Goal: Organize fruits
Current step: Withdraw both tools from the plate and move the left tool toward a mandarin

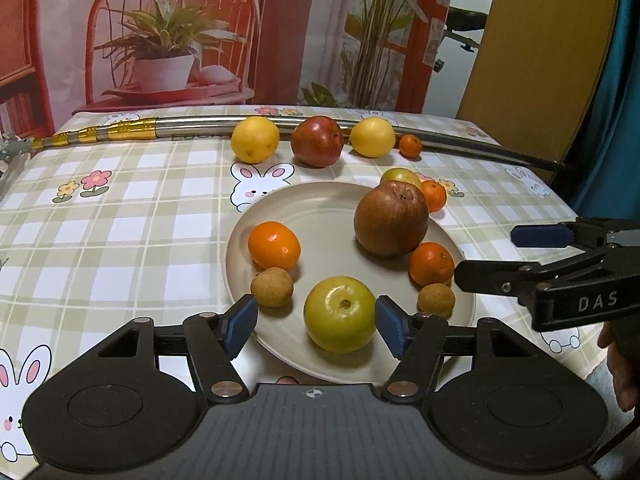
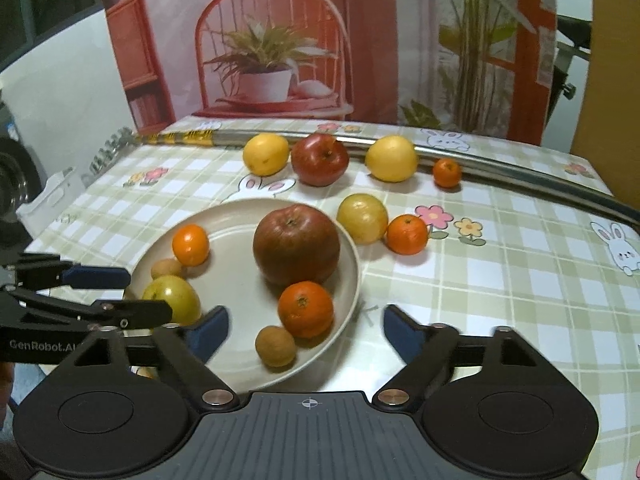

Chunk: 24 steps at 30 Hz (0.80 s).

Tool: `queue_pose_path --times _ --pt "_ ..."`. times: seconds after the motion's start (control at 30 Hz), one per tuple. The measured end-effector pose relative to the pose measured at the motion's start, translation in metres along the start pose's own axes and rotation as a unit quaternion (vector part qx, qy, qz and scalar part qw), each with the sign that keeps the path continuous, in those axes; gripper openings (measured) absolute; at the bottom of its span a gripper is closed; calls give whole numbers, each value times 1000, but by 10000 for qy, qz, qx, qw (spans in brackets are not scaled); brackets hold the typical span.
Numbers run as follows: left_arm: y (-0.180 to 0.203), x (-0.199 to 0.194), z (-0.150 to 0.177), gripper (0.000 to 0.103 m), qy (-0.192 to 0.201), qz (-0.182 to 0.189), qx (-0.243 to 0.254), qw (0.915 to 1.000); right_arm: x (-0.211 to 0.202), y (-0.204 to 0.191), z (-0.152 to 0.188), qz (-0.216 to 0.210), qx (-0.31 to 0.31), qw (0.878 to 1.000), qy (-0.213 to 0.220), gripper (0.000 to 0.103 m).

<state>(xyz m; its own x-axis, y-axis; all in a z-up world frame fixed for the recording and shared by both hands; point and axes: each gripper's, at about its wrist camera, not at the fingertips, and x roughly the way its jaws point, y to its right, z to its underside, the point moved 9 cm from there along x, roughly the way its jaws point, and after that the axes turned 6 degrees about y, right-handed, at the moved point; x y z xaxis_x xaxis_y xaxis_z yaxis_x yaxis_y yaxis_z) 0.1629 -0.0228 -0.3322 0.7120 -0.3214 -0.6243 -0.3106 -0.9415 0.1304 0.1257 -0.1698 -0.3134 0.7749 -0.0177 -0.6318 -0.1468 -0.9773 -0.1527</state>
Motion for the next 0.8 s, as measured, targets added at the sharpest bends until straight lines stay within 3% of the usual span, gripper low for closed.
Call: queue_pose_path --times 0.13,0.5,0.67,0.8 --pt "-1 -1 -1 70 43 -2 -20 10000 -2 7 -4 74 88 9999 34 103" --pt "-12 -10 -34 80 379 -100 -68 9992 -12 37 -26 92 754 9969 222 103" --pt "-19 -14 -60 85 583 -209 -121 9980 -22 55 -49 408 602 9954 618 103" --pt "-13 -20 -86 85 1023 -200 -39 9945 -36 72 -71 608 704 9858 1401 103"
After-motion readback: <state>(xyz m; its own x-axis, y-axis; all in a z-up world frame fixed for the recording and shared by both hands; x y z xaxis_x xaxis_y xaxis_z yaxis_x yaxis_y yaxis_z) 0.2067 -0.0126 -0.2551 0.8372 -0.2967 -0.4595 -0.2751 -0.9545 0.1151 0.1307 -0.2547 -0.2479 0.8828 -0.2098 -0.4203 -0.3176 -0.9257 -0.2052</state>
